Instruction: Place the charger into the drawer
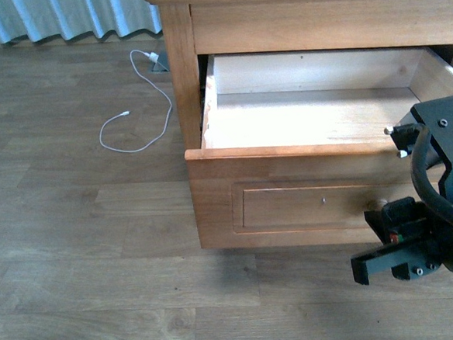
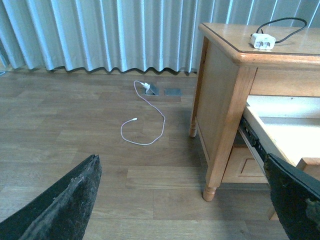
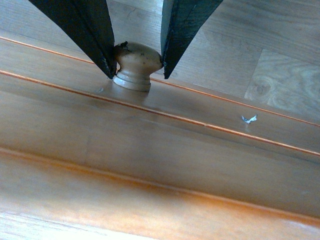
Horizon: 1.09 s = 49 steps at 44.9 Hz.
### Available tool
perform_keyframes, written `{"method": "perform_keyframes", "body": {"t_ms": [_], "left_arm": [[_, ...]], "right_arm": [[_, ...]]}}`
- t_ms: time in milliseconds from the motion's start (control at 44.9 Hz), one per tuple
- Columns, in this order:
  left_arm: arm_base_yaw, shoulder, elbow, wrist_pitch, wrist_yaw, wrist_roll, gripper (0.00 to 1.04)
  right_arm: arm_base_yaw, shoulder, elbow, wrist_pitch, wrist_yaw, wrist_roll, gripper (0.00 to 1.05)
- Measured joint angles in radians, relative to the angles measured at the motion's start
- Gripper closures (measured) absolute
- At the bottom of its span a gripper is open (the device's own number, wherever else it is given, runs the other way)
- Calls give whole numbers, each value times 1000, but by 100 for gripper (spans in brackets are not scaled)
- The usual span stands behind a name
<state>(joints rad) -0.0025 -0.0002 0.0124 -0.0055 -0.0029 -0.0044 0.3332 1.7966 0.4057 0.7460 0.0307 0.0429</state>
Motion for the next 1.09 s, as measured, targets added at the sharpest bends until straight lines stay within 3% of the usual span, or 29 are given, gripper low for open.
{"method": "perform_keyframes", "body": {"t_ms": [111,312,490,824,958,1091], "left_arm": [[0,0,0,0,0,0,6],[0,0,0,0,0,0,6],[0,0,0,0,0,0,6],[0,0,0,0,0,0,6],[0,0,0,0,0,0,6],[0,0,0,0,0,0,6]], "right_arm": [[10,-21,-22,-4,-4,10,80],[6,-169,-47,-108,-71,36,42],[-61,-507,-51,-343,-124,52,6],[-267,-1159,-69,-785,-265,35,8],[-351,-1292,-118,-839,-305,43,8],[-365,-1302,-122,-841,-304,49,8]]}}
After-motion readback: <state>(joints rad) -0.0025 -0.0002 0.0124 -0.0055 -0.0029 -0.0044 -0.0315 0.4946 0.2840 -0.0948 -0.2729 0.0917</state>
